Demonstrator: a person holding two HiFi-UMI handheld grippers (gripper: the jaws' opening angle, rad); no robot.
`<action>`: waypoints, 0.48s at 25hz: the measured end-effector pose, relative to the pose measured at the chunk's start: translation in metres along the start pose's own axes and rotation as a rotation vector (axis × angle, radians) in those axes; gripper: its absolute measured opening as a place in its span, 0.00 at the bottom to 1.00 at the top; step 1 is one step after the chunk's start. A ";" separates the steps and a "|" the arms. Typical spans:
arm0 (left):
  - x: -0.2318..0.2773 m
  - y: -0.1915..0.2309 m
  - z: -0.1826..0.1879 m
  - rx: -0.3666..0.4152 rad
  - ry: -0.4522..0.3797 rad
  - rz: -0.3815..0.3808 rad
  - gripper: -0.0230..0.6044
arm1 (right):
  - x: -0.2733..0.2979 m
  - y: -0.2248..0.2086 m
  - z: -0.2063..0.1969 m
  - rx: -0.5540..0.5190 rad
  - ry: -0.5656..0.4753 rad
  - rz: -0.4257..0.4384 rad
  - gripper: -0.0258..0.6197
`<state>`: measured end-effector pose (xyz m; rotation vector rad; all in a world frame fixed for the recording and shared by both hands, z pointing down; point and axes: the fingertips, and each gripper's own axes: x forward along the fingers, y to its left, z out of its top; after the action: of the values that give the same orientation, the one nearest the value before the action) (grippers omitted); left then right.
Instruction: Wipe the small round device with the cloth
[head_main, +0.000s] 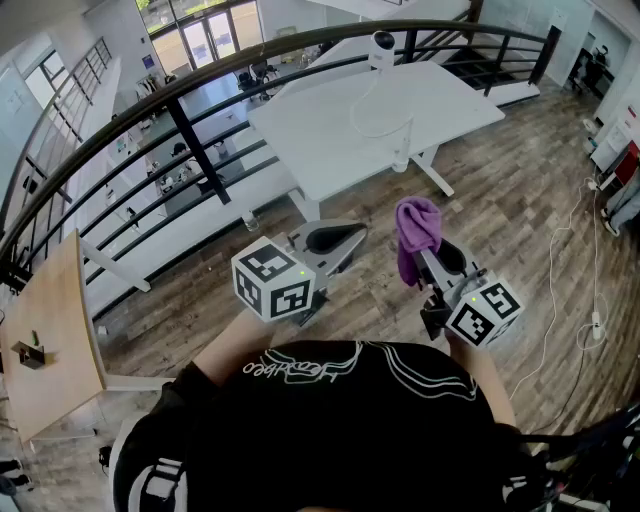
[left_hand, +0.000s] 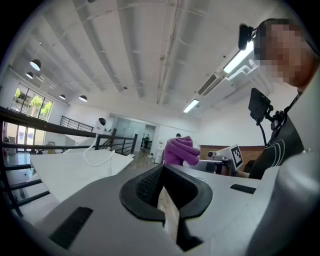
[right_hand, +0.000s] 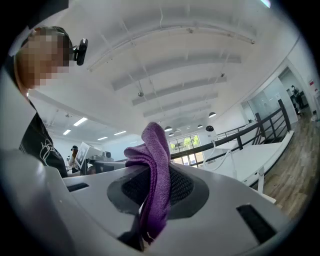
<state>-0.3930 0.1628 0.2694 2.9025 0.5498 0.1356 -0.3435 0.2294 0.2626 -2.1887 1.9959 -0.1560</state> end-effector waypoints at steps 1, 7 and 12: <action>-0.002 0.003 0.000 0.001 -0.001 0.001 0.05 | 0.003 0.000 -0.001 0.001 0.002 -0.001 0.14; -0.004 0.014 -0.001 0.008 0.001 -0.009 0.05 | 0.013 -0.001 -0.005 -0.004 -0.004 -0.019 0.14; 0.007 0.012 -0.009 0.026 0.006 -0.026 0.05 | 0.006 -0.011 -0.009 -0.013 -0.014 -0.036 0.14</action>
<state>-0.3838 0.1558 0.2814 2.9191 0.5949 0.1340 -0.3341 0.2243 0.2738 -2.2282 1.9566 -0.1319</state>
